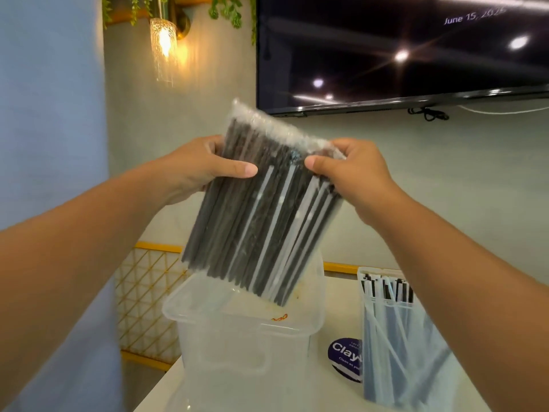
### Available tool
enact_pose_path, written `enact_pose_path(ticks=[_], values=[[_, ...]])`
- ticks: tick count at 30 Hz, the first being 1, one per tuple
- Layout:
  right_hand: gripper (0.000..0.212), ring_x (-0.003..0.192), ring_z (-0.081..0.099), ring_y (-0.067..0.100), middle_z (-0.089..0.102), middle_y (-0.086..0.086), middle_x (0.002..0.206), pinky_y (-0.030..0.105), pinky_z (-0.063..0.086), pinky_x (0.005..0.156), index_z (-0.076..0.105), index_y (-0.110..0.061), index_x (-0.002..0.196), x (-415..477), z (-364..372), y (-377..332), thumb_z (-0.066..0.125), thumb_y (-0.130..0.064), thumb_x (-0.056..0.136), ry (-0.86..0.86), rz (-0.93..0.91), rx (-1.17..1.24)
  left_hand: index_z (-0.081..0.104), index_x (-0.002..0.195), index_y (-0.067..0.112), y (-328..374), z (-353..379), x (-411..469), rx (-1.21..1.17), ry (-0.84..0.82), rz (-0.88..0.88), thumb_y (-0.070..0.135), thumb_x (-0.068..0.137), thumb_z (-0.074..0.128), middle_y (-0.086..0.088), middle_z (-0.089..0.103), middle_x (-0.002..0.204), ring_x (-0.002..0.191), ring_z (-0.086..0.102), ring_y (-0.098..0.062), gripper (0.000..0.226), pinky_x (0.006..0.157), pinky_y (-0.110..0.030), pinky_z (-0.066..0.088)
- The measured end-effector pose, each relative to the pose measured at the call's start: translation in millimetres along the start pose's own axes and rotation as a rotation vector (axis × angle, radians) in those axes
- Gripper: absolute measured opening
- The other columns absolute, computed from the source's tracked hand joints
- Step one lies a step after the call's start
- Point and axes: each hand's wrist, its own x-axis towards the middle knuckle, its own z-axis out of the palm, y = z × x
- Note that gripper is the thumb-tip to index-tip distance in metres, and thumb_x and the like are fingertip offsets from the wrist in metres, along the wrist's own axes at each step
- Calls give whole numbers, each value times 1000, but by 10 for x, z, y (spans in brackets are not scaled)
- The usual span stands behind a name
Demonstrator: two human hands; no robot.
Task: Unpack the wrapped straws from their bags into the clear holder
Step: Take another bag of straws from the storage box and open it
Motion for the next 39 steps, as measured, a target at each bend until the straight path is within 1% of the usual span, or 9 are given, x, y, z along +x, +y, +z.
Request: enact_pose_path(ticks=[9, 14, 17, 20, 22, 25, 29, 35, 39], values=[[16, 69, 60, 6, 63, -11, 71, 23, 49, 69, 64, -28, 71, -312, -758, -525, 71, -16, 79, 116, -207, 3, 61, 89, 27, 624, 366, -422, -44, 80, 211, 18, 69, 76, 9, 66, 94, 90, 63, -5, 28, 79, -22, 48], [17, 68, 62, 8, 63, -7, 70, 25, 56, 71, 62, -25, 71, -638, -1192, -597, 73, -14, 77, 160, -233, -15, 59, 116, 22, 725, 806, -753, -93, 126, 226, 26, 69, 79, 6, 64, 115, 107, 59, -11, 50, 100, -34, 44], [17, 87, 54, 5, 58, -10, 94, 24, 48, 83, 65, -25, 92, -831, -1361, -472, 73, -26, 77, 301, -190, -379, 59, 101, 30, 649, 1146, -966, -177, 170, 178, 25, 70, 79, 17, 64, 97, 87, 60, 2, 36, 78, -14, 45], [37, 112, 43, 10, 44, -7, 119, 19, 30, 89, 58, -24, 118, -1224, -1349, -328, 65, -35, 84, 325, -175, -665, 65, 88, 30, 458, 1522, -1216, -288, 194, 85, 19, 72, 79, 12, 70, 89, 83, 66, -6, 23, 73, -22, 50], [44, 123, 41, 17, 43, -1, 130, 24, 31, 95, 54, -25, 126, -1541, -1241, -175, 60, -41, 86, 225, -101, -627, 67, 87, 28, 320, 1788, -1409, -330, 245, 46, 15, 75, 75, 8, 72, 87, 82, 68, -11, 20, 77, -32, 54], [63, 130, 41, 14, 44, -6, 141, 34, 34, 109, 43, -28, 138, -1972, -1048, 13, 59, -51, 82, -16, 130, -280, 59, 83, 34, 138, 2225, -1786, -295, 311, 51, 9, 80, 67, 15, 67, 79, 71, 63, 6, 26, 63, -11, 48], [64, 113, 56, 6, 58, -18, 123, 31, 45, 101, 48, -34, 128, -2310, -933, 205, 75, -45, 71, -110, 300, 107, 50, 96, 39, -58, 2687, -2213, -239, 278, 14, 7, 86, 59, 24, 62, 85, 78, 61, 9, 35, 63, -4, 45], [41, 90, 62, 6, 65, -10, 103, 30, 55, 81, 58, -33, 113, -2458, -926, 428, 69, -19, 76, 94, 374, 29, 32, 138, 38, -257, 2971, -2483, -131, -6, 87, 25, 82, 49, 19, 48, 136, 122, 49, 0, 60, 101, -25, 44], [28, 76, 64, 7, 68, -8, 84, 21, 51, 64, 63, -31, 93, -2504, -1024, 494, 62, -7, 77, 232, 322, -32, 14, 143, 41, -318, 3042, -2534, -27, -109, 201, 33, 87, 48, 24, 18, 151, 138, 17, 9, 66, 114, -17, 21]])
